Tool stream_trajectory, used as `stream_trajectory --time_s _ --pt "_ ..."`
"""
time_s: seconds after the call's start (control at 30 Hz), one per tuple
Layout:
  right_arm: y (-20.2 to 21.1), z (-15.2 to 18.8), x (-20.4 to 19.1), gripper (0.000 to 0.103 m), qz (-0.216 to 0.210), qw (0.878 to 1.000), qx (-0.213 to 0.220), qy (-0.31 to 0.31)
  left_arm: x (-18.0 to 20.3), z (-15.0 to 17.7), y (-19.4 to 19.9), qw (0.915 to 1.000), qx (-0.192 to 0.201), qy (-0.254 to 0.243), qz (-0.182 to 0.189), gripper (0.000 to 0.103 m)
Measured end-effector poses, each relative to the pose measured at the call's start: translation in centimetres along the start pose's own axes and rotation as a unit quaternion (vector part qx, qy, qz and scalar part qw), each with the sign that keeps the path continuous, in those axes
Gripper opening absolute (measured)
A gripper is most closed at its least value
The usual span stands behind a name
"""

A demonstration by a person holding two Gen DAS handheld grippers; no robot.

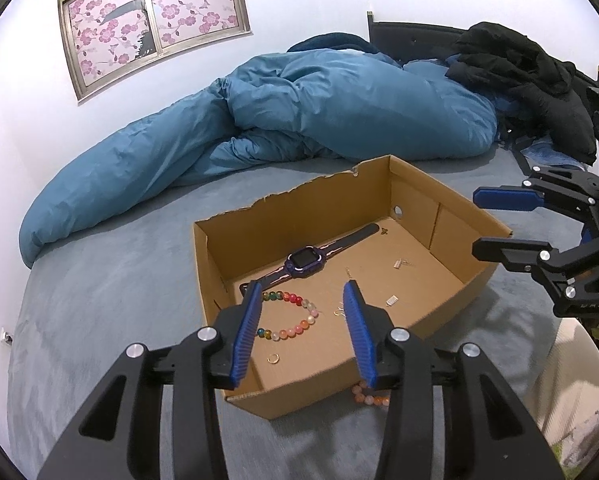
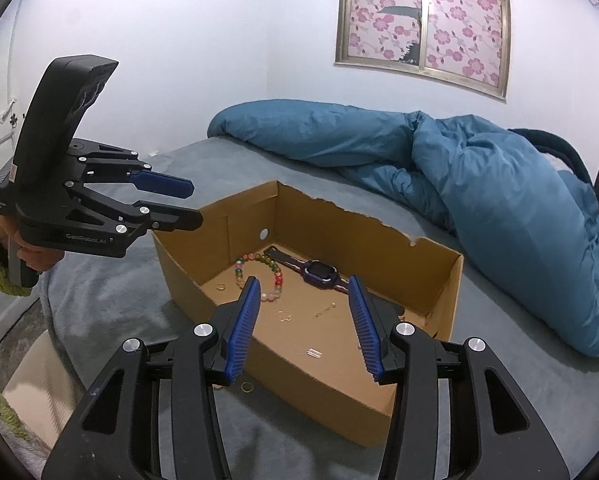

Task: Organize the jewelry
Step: 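Withdraw both open grippers from the box toward the bead bracelet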

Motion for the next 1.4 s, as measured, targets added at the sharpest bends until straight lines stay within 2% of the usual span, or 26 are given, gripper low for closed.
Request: stream_trajectory --time_s 0.43,1.03,1.2,1.4 --pt "1.3 0.1 -1.3 0.044 -0.014 1.000 0.006 -0.010 1.3 0.5 3.0 0.9998 0.005 0.013 0.014 0.041" --pt "2.2 1.0 -2.9 0.044 -0.040 0.999 0.001 -0.029 2.6 2.6 4.1 0.9991 -0.012 0.025 0.031 0.041" --pt "2.6 2.1 -2.9 0.054 -0.044 0.998 -0.012 -0.031 3.2 3.6 3.9 0.9987 -0.022 0.026 0.037 0.041" --pt "3.0 4.4 -2.6 0.056 -0.057 0.997 -0.044 -0.039 3.9 5.4 3.6 0.9982 -0.038 0.019 0.043 0.041"
Point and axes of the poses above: each gripper's, at about its wrist camera, not at the fingertips, and y roughly against the way its jaws point, x to its right, z to its underside, the point moved 3 cm from there along -y, roughly the way its jaws point, and after that the axes turned 15 degrees about x, right-handed, at the moved point
